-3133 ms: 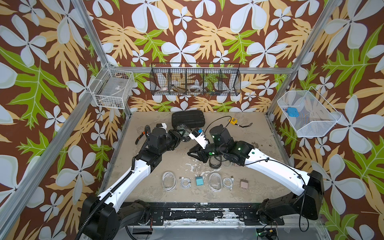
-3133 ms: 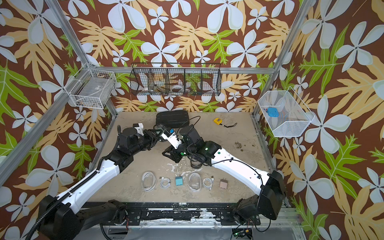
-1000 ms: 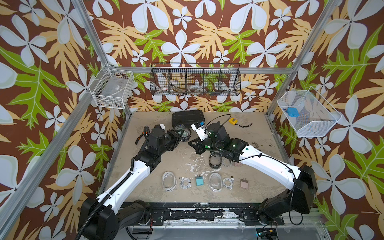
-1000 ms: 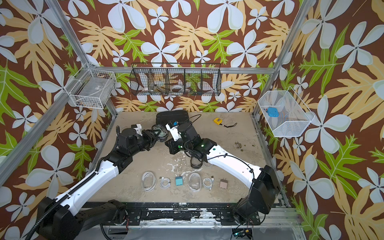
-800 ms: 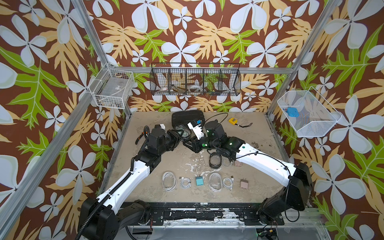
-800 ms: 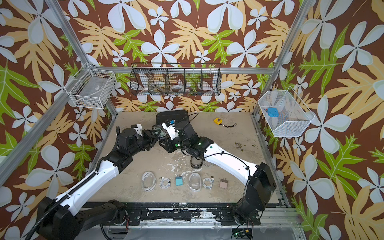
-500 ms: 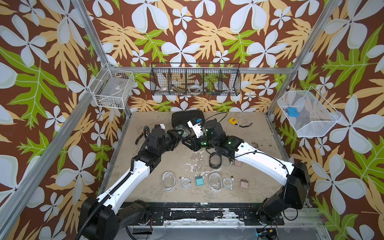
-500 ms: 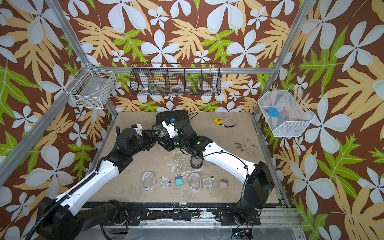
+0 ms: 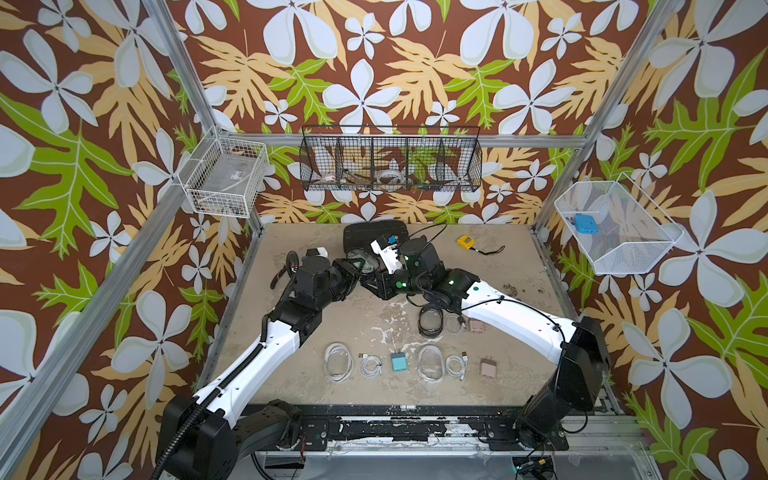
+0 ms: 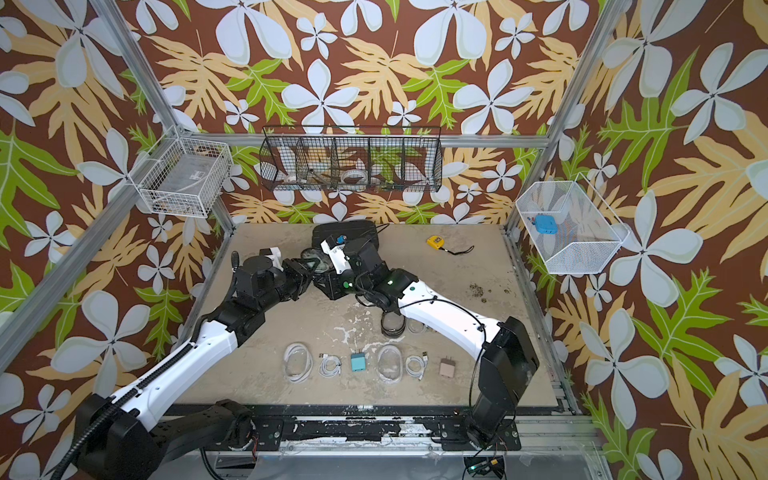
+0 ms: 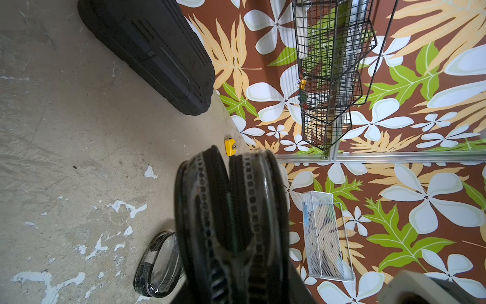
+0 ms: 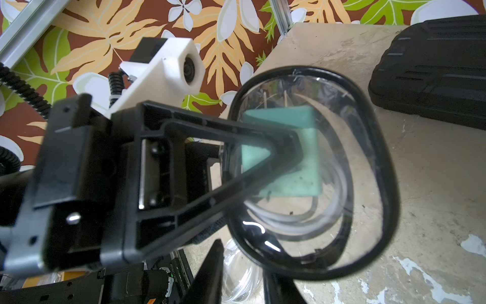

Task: Pack away charging kits
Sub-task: Zip the zipper on the storage bag.

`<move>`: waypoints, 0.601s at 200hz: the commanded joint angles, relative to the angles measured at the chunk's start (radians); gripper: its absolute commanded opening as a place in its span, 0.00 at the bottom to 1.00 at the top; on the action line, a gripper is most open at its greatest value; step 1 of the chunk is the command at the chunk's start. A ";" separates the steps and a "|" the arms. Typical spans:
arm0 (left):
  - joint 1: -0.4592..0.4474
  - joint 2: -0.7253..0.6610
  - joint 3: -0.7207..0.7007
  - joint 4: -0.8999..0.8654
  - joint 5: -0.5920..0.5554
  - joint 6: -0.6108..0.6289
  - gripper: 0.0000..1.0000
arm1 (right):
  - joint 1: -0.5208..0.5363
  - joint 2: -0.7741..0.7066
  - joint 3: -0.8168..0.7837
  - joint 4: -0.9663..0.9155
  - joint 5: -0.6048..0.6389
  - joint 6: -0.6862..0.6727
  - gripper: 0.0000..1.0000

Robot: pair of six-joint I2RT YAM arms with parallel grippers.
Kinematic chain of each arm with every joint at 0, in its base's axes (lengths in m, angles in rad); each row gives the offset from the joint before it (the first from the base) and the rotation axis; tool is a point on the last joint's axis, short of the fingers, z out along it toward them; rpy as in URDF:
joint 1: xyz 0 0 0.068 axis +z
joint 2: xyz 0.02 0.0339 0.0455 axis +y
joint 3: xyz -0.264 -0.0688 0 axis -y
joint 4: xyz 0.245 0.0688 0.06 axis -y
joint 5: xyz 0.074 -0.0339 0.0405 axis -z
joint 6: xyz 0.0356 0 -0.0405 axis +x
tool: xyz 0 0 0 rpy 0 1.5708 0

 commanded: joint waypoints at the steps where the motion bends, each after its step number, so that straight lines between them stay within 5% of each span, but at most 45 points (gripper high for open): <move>1: -0.001 -0.001 0.011 0.027 0.031 0.004 0.00 | 0.014 0.026 0.032 -0.006 0.046 0.011 0.29; 20: -0.001 0.000 0.014 0.025 0.028 0.011 0.00 | 0.026 0.047 0.048 -0.020 0.069 0.018 0.27; 86: -0.001 -0.012 0.011 0.011 0.014 0.023 0.00 | 0.029 0.026 0.023 -0.019 0.173 0.059 0.00; 120: -0.001 -0.019 0.004 0.007 0.009 0.025 0.00 | 0.026 -0.019 -0.012 -0.040 0.199 0.037 0.00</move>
